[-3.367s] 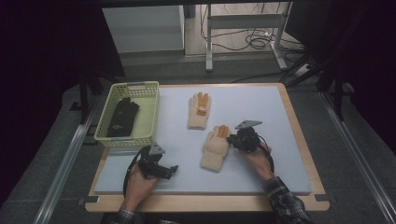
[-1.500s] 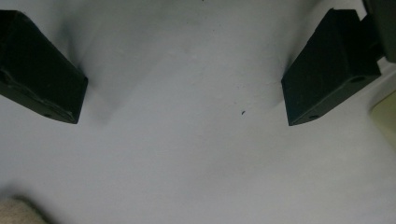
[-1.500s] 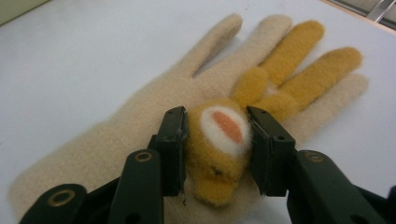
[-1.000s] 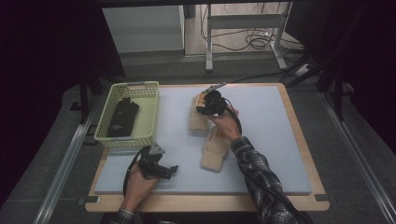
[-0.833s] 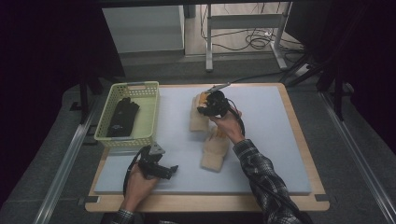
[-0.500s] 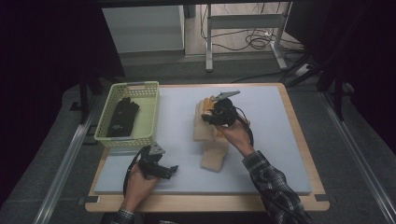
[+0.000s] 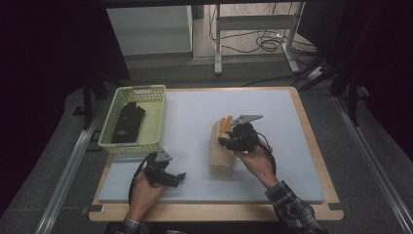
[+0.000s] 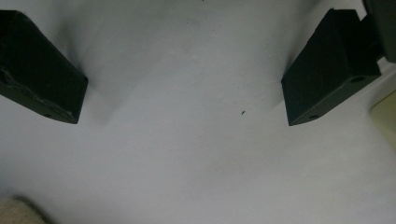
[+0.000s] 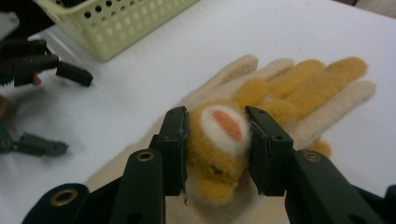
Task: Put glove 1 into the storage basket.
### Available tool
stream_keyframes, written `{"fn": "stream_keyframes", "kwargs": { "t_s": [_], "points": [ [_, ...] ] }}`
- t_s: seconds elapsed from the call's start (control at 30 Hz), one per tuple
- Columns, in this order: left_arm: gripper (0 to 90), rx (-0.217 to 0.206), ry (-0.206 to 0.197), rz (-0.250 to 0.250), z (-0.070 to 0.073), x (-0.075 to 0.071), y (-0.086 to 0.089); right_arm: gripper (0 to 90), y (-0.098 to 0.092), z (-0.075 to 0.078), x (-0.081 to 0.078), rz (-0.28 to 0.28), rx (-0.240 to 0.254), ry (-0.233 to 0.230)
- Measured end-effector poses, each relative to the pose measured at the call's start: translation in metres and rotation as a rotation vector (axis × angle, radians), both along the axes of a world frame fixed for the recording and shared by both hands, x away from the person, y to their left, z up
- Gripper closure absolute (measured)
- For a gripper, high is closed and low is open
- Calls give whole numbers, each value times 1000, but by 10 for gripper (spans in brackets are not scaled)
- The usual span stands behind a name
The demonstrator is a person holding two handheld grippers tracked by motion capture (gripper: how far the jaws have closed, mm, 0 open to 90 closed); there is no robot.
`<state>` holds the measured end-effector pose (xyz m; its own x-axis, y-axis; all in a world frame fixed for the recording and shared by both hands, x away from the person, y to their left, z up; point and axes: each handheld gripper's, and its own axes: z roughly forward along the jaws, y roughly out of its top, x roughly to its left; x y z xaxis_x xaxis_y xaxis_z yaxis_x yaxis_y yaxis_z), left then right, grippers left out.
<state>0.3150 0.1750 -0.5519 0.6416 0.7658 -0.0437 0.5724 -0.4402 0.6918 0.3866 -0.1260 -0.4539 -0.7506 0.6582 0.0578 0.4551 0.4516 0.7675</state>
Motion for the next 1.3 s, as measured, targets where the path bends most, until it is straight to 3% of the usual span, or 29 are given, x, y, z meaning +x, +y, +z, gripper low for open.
{"fn": "stream_keyframes", "kwargs": {
  "t_s": [0.1, 0.33, 0.47, 0.5, 0.63, 0.83, 1.0, 1.13, 1.3],
  "points": [
    [5, -1, -1, 1, 0, 0, 0, 600, -3, -9, -9, -9, 13, 10],
    [5, 2, 0, -2, 0, 0, 0, 588, -5, -35, -10, -52, -36, 14],
    [5, 1, 1, -1, 0, 0, 0, 544, -7, -48, -11, -66, -51, 16],
    [5, 1, 1, -1, 0, 0, 0, 504, -10, -51, -12, -70, -29, 12],
    [5, 2, -1, -2, 0, 0, 0, 420, -14, -43, -11, -69, -52, -5],
    [5, 2, -1, -2, 0, 0, 0, 411, -32, -31, -12, -64, -31, -28],
    [5, 1, 1, -1, 0, 0, 0, 412, -46, -31, -15, -72, -13, -34],
    [5, 1, 0, -1, 0, 0, 0, 427, -58, -34, -18, -67, 6, -17],
    [5, 2, 0, -1, 0, 0, 0, 618, -67, -45, -29, -39, -10, 12]
  ]
}}
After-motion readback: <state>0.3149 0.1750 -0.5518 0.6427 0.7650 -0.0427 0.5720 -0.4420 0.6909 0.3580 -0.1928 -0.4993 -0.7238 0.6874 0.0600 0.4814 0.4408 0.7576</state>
